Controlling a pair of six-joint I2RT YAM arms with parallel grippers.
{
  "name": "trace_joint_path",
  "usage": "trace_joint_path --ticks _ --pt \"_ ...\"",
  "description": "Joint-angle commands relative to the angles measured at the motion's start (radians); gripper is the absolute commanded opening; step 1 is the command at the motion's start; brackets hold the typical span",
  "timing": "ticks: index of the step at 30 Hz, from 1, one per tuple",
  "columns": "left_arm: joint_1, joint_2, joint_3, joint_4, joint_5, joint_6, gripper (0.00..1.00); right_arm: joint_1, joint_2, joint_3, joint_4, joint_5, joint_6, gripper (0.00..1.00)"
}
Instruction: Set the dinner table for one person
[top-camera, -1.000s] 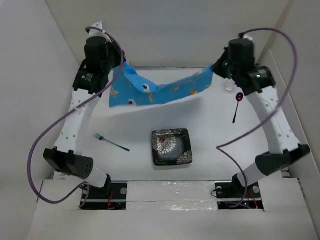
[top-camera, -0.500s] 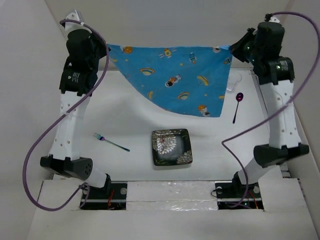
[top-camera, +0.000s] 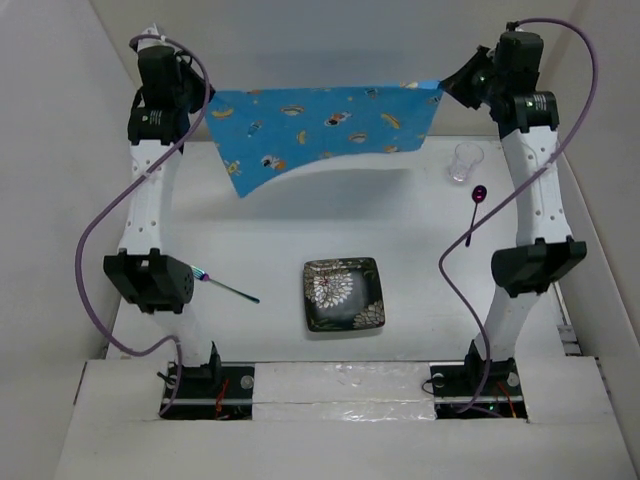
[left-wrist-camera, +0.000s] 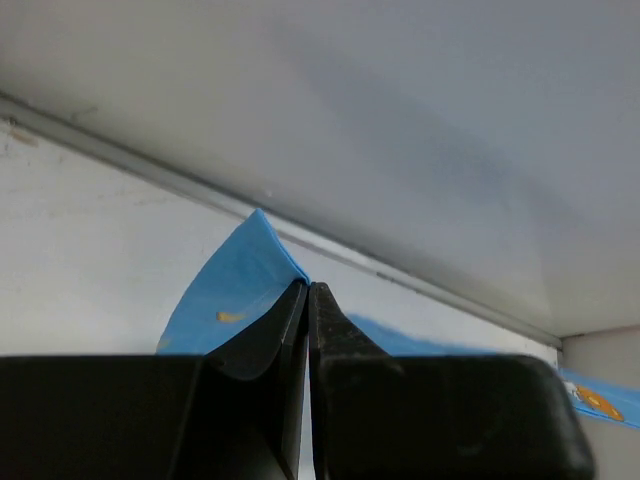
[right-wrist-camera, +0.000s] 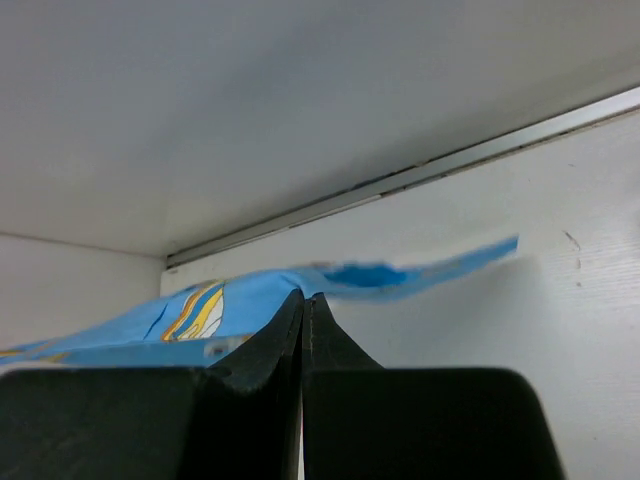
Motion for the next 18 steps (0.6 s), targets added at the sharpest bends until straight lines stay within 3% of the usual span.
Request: trace_joint_path --ticks 1,2,3,7,12,18 --pt "-0.003 -0.225 -0.22 0.146 0.056 -0.012 0.0 -0.011 -0.188 -0.192 0.123 -0.06 -0.013 0.0" --pt "-0.003 -0.318 -0.319 0.186 0.057 -0.012 0.0 -0.011 -0.228 -0.287 0.149 -0.066 -0.028 0.0" --pt "-0.003 -0.366 -0.516 0.218 0.059 -0.014 0.0 -0.001 -0.309 -0.498 0.214 -0.052 -0.034 0.0" --pt "-0.003 -0.527 -0.924 0.362 0.063 -0.041 0.0 -0.013 -0.423 -0.94 0.344 -0.066 -0.03 0.0" --pt "-0.003 -0.549 -1.26 0.414 0.143 -0.06 0.0 -0.031 -0.376 -1.171 0.382 -0.081 -0.039 0.0" --pt "-0.026 -0.465 -1.455 0.473 0.175 -0.077 0.0 -0.031 -0.311 -1.297 0.393 -0.06 -0.053 0.0"
